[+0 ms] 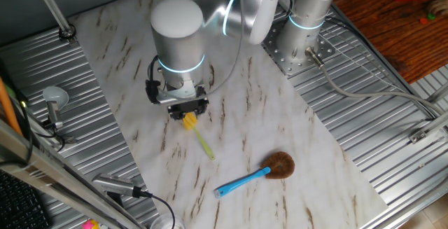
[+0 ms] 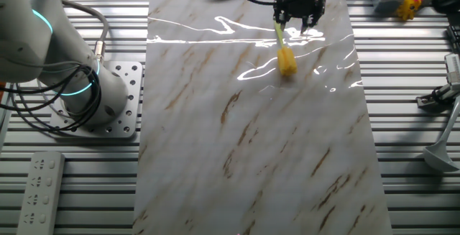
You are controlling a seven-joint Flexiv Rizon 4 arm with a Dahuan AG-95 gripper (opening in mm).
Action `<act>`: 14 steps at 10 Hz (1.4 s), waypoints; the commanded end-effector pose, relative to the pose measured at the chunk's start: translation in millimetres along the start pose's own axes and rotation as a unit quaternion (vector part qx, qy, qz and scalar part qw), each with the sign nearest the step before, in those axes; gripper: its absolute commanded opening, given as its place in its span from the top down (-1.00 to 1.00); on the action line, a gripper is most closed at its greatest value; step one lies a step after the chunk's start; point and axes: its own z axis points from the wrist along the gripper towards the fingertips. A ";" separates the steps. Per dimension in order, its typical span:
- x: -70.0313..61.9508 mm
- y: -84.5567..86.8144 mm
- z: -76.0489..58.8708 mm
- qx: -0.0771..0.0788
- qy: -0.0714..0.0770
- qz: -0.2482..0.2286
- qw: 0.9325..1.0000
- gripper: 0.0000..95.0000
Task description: Scrub the table with a brush
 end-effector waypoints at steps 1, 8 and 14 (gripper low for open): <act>-16.3 -1.1 10.3 -0.002 0.001 -0.013 1.000 0.20; -34.5 2.6 18.8 0.004 0.010 -0.029 1.000 0.20; -33.9 1.9 34.5 -0.001 0.016 -0.032 0.999 0.20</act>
